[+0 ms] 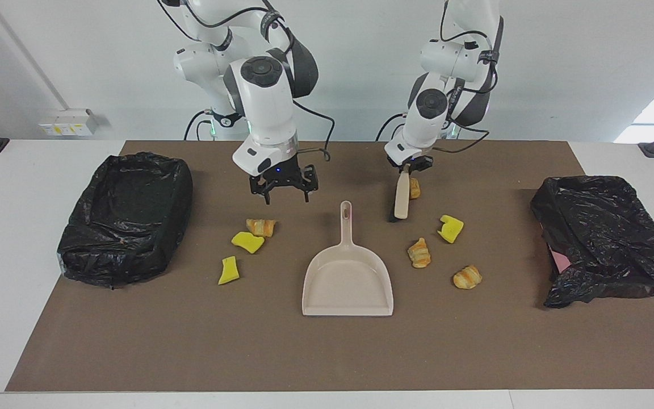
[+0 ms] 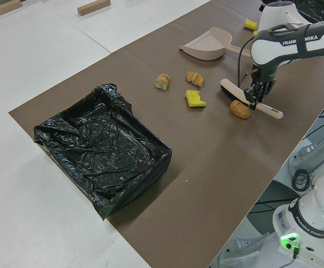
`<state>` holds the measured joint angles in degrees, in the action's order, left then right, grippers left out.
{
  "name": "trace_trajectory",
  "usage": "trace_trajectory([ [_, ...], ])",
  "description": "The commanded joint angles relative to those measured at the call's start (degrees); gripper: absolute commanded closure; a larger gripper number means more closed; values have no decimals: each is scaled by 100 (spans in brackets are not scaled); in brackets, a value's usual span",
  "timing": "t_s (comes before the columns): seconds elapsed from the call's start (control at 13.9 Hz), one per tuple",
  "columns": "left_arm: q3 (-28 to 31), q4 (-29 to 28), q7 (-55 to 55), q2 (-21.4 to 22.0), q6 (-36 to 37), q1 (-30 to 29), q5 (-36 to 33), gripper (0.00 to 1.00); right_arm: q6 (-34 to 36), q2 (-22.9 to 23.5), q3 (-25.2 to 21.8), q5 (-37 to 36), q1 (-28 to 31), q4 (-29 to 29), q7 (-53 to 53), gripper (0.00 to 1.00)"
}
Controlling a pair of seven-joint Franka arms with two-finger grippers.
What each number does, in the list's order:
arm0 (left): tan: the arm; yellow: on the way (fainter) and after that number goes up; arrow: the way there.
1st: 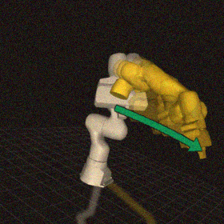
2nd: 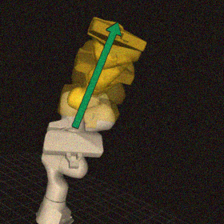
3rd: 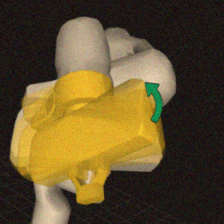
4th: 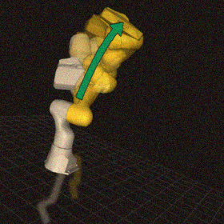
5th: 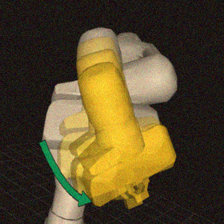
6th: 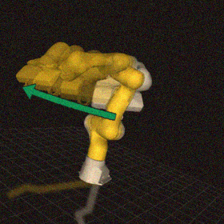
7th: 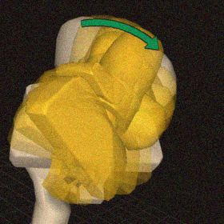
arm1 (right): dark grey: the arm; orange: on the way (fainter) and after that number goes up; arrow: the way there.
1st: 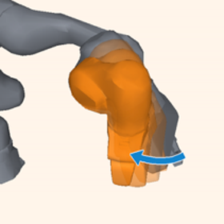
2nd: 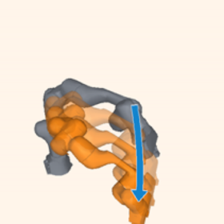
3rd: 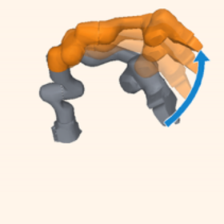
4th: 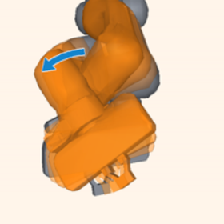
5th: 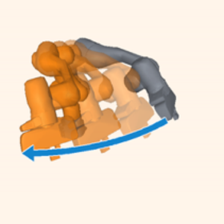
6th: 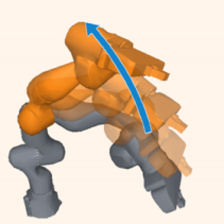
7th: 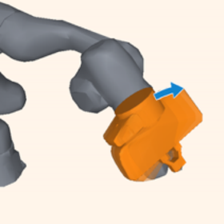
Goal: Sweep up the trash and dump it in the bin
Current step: 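Lift the brush with the left gripper while the right gripper grasps the dustpan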
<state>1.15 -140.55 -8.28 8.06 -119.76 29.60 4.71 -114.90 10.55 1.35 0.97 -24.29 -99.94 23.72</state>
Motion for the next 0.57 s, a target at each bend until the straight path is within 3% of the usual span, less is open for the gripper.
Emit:
trace_trajectory([
  [0.0, -54, 457, 388, -418, -100, -445, -111, 100, -400, 402, 50, 158, -365, 97, 517, 0],
  [0.22, -45, 1029, 556, -701, -3, -806, -111, 100, -1041, 929, 50, 88, -752, 212, 748, 0],
  [0.5, -45, 1144, 791, -263, 697, -1123, -111, 100, -1920, 1458, 50, 26, -929, 203, 740, 0],
])
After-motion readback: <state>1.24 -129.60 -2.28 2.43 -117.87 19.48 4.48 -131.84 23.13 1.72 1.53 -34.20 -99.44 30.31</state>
